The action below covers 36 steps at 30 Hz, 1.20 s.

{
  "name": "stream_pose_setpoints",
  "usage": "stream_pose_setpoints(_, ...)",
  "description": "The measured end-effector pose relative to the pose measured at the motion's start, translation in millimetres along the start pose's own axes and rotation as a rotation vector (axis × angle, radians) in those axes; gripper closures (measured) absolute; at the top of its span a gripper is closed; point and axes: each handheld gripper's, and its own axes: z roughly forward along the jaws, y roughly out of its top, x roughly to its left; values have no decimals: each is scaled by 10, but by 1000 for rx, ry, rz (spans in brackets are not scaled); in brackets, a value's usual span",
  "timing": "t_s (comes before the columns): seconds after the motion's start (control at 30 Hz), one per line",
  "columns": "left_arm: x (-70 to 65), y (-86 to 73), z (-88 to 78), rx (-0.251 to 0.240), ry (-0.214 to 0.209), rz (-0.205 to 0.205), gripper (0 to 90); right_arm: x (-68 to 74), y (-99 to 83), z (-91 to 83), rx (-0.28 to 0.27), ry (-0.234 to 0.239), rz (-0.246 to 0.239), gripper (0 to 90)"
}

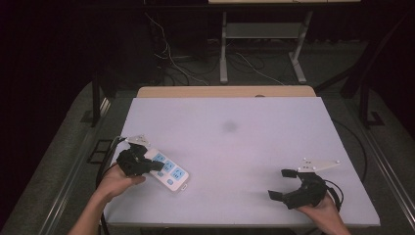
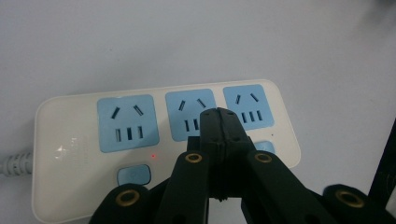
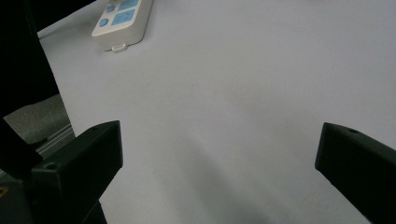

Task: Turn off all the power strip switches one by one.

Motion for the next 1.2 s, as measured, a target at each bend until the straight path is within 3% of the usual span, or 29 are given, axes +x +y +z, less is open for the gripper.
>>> stream_pose_setpoints(0.27,12,24,-83,-14,28,15,890,0,0,0,1,-1,2,7)
stream_pose_setpoints(0.67,133,-30,-200,-27,76,-14,890,2,0,1,6,0,1,6)
stream_pose_setpoints(1.2,226,-107,-193,-39,104,-37,889,2,-2,9,12,1,-3,7)
